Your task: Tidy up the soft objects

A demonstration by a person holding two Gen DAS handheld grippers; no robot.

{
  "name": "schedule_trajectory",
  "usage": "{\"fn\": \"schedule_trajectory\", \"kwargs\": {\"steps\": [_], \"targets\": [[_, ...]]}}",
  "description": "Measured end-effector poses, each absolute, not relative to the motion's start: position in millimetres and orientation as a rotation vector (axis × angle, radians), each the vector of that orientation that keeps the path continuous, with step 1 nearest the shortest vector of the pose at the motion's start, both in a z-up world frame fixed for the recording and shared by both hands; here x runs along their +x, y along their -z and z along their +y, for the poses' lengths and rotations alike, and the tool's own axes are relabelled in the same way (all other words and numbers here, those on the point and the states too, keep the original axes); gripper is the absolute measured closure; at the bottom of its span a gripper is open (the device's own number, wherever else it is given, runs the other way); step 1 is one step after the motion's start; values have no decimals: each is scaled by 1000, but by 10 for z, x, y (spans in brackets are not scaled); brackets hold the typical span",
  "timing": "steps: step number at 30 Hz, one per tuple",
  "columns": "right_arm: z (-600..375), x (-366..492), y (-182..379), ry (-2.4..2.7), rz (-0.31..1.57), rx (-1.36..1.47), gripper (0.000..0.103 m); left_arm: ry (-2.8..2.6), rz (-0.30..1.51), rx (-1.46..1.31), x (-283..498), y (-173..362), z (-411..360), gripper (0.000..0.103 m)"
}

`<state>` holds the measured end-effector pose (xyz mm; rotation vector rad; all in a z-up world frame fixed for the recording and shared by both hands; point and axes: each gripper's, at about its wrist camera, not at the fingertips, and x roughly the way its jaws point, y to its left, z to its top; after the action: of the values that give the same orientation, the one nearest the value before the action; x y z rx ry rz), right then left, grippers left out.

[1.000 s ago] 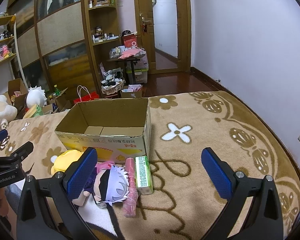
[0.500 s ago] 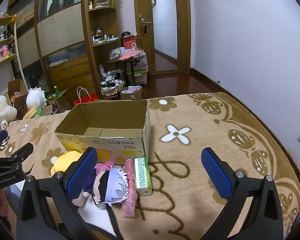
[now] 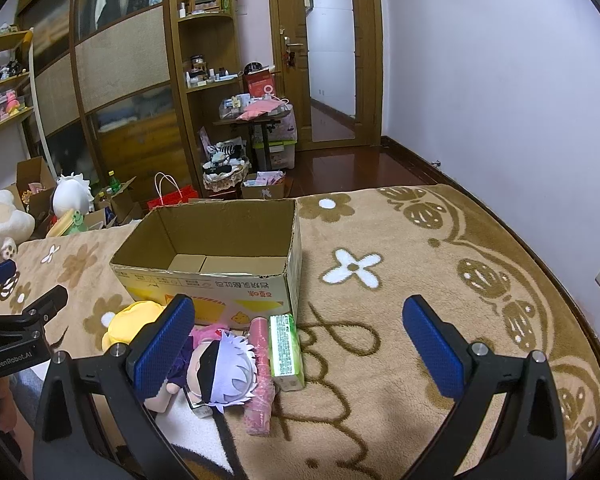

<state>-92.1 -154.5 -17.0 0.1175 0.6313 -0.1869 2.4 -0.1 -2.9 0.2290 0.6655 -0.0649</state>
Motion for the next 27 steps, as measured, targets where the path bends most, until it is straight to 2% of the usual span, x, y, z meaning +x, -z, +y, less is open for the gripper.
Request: {"fn": "schedule_trajectory", "kwargs": {"steps": [18,27], "targets": [[-1543,-915,156,186,636,115,0,63,676,239,36,44,10,1],[-1524,-867,182,155,666,121,0,69,756,278,144,152,0,1]]}}
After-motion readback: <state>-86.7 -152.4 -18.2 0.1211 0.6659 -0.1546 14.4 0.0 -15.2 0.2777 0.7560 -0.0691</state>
